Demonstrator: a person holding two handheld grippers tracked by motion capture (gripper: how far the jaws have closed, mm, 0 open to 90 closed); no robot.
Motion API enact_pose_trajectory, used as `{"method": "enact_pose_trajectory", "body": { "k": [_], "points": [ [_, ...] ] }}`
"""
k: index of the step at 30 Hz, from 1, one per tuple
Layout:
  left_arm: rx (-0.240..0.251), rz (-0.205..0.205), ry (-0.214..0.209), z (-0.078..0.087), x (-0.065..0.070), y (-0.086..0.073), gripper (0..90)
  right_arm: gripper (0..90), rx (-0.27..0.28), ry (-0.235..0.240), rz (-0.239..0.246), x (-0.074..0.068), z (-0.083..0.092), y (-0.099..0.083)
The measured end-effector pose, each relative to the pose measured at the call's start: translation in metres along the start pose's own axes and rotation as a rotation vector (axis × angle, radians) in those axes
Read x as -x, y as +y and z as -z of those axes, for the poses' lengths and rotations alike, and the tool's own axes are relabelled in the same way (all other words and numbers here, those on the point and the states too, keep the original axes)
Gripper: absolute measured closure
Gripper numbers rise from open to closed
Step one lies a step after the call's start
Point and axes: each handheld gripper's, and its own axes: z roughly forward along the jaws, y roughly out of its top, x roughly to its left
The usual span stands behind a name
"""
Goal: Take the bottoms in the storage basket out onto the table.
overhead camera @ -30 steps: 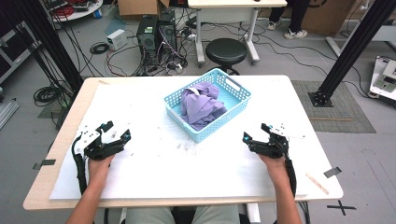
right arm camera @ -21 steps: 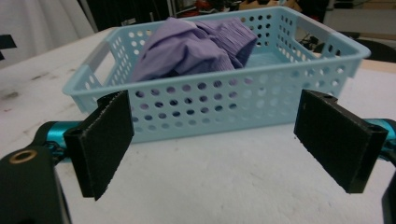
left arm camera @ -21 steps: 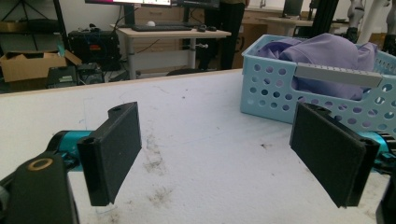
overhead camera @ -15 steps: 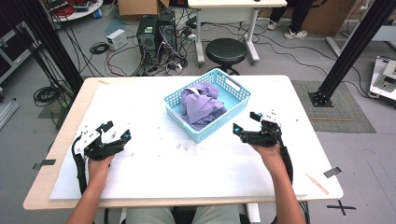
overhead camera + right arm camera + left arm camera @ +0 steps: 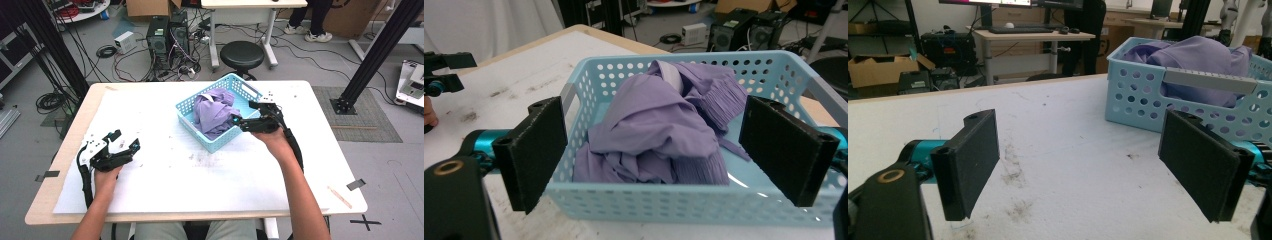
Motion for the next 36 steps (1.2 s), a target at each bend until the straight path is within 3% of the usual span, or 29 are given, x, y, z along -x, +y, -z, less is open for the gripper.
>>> {"method": "enact_pose_trajectory", "body": {
  "k": [13, 25, 34, 36],
  "points": [
    [-0.001, -0.002, -0.001, 0.0, 0.0, 0.0, 16.6, 12.0, -0.082, -0.007, 0.003, 0.005, -0.045, 0.023],
    [0.0, -0.004, -0.006, 0.0, 0.0, 0.0, 16.6, 12.1, -0.173, -0.026, 0.008, 0.002, -0.107, 0.043],
    [0.001, 0.0, -0.009, 0.0, 0.0, 0.0, 16.6, 12.1, -0.256, -0.029, 0.021, -0.001, -0.144, 0.044],
    [0.003, 0.002, -0.01, 0.0, 0.0, 0.0, 16.6, 12.1, -0.3, -0.037, 0.024, 0.001, -0.156, 0.039]
  ]
}}
